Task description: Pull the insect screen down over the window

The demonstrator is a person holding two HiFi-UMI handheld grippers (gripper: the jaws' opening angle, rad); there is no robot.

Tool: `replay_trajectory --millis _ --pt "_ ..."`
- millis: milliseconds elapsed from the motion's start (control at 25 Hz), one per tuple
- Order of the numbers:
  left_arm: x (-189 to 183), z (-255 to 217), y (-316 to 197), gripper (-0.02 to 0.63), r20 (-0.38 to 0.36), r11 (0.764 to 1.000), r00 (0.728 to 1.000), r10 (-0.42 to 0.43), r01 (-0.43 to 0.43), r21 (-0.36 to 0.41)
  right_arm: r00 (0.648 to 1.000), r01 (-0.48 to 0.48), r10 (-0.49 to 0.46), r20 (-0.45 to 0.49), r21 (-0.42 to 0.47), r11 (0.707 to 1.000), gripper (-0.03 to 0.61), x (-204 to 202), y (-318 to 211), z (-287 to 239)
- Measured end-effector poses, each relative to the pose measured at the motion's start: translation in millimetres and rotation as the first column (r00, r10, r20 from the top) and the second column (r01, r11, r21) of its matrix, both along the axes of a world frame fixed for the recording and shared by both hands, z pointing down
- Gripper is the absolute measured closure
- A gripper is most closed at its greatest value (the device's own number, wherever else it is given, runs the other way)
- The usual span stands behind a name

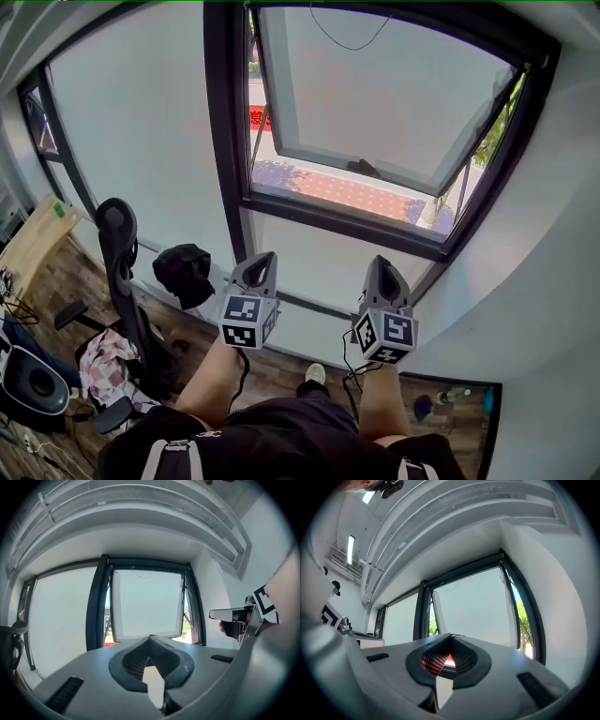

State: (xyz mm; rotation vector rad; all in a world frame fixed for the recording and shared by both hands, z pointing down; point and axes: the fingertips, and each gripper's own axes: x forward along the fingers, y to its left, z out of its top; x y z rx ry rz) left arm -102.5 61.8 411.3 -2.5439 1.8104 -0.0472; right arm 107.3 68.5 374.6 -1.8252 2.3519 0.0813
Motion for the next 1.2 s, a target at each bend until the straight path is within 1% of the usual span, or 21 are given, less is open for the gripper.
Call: replay_trajectory --millis 200,320,440,520,680,920,1120,1200 --pt "14.6 -3.2 -62.7 0.606 -0.028 1.000 1.000 -0.009 0.009 0.008 1.000 0.030 -0.030 0.003 -0.001 1.000 0.574 14.3 -65.2 -3.6" --pt "27.3 -5.3 -103.5 0.606 -0.020 1.000 1.000 -0.017 0.017 0.005 0.999 0.046 -0.046 0.004 -0.002 0.999 0.574 25.8 -105.7 -7.4" --pt "40.9 -9.1 -146.6 0.606 -0.008 1.000 0.999 -0.031 0.031 -0.001 0.999 0.052 -0.052 -0.001 -0.031 0.998 0.574 39.3 -151.0 -6.1" --pt "49.2 -14.4 -172.8 0.607 -0.010 0.999 0.999 -0.043 0.043 0.001 0.998 0.062 -0.063 -0.007 -0.046 0.997 0.574 47.1 -178.7 -5.7" --pt "65.3 -23.6 -218.2 0.607 -0.024 0.998 0.998 -0.063 0.063 0.006 0.996 0.087 -0.089 -0.031 -0.049 0.995 0.574 60.8 -223.9 -9.7" --pt "78.2 -21.1 -261.6 0.606 -0.018 0.997 0.997 -0.075 0.074 -0.006 0.993 0.111 -0.112 -0.021 -0.067 0.992 0.574 74.4 -269.6 -5.7" --pt "82.1 -19.6 -285.7 0.606 -0.009 0.997 0.997 -0.080 0.080 -0.013 0.995 0.100 -0.102 -0.016 -0.091 0.991 0.574 84.2 -294.2 3.4" --pt "81.1 -18.9 -296.5 0.607 -0.010 0.997 0.997 -0.076 0.075 -0.015 0.995 0.092 -0.095 -0.021 -0.087 0.992 0.574 84.5 -301.3 3.4"
